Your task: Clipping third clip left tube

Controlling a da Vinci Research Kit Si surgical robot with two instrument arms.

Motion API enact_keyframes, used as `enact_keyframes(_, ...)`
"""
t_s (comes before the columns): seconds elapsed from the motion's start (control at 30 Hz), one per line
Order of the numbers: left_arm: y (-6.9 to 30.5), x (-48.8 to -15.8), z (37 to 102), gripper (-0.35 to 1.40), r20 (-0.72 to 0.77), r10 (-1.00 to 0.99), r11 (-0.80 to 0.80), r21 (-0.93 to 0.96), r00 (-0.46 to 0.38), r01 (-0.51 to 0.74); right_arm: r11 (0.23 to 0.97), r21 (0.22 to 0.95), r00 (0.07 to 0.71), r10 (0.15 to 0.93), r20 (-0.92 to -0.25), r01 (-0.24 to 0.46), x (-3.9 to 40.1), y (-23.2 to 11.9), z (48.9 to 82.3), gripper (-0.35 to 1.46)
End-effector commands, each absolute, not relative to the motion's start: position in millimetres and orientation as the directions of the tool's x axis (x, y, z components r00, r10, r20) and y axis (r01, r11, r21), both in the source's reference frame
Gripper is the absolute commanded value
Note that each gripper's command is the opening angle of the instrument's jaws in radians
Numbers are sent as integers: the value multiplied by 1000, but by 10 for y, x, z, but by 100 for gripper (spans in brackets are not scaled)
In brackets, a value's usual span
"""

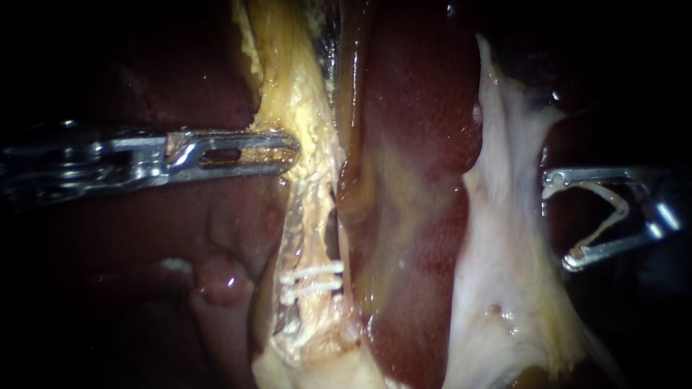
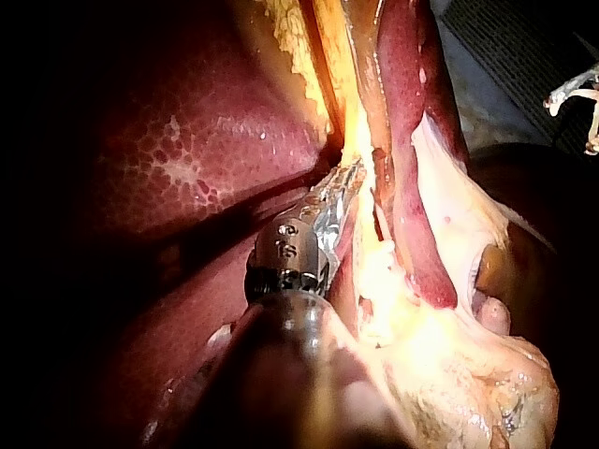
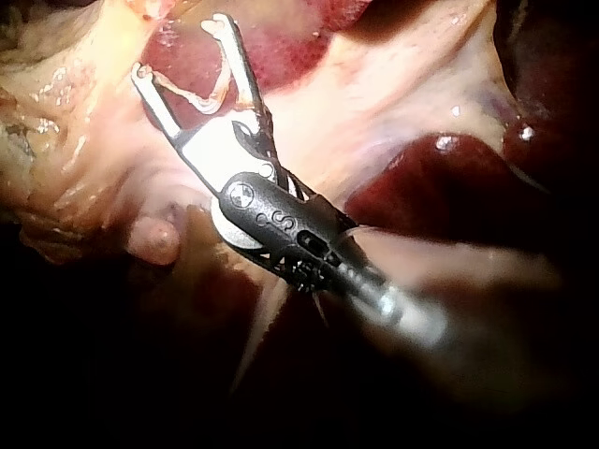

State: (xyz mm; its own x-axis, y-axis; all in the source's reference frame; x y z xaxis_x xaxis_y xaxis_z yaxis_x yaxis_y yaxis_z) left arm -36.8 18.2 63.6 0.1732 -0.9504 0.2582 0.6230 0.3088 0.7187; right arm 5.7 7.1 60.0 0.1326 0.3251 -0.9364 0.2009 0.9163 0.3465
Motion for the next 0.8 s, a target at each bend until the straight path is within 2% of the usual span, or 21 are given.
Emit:
enact_keyframes(0.03,182,-368,636,-35,259,-950,309,719,173,623,916,347,133,325,-936,200,57,71,600,60)
enact_keyframes(0.23,184,-362,631,-35,256,-950,309,722,176,619,916,348,132,326,-936,199,60,71,600,60)
enact_keyframes(0.43,206,-332,607,-35,257,-952,303,716,165,629,916,344,125,324,-938,205,69,72,601,59)
enact_keyframes(0.57,218,-312,593,-35,268,-953,296,716,143,632,862,470,196,436,-879,191,78,71,604,58)
enact_keyframes(0.63,221,-306,588,-35,272,-953,294,716,135,633,797,577,217,540,-813,180,87,70,603,58)
enact_keyframes(0.7,221,-302,585,-35,273,-953,293,716,132,633,698,695,185,670,-719,174,102,73,598,57)
enact_keyframes(0.8,219,-301,582,-35,272,-953,292,716,131,634,646,742,132,731,-669,179,122,80,593,57)
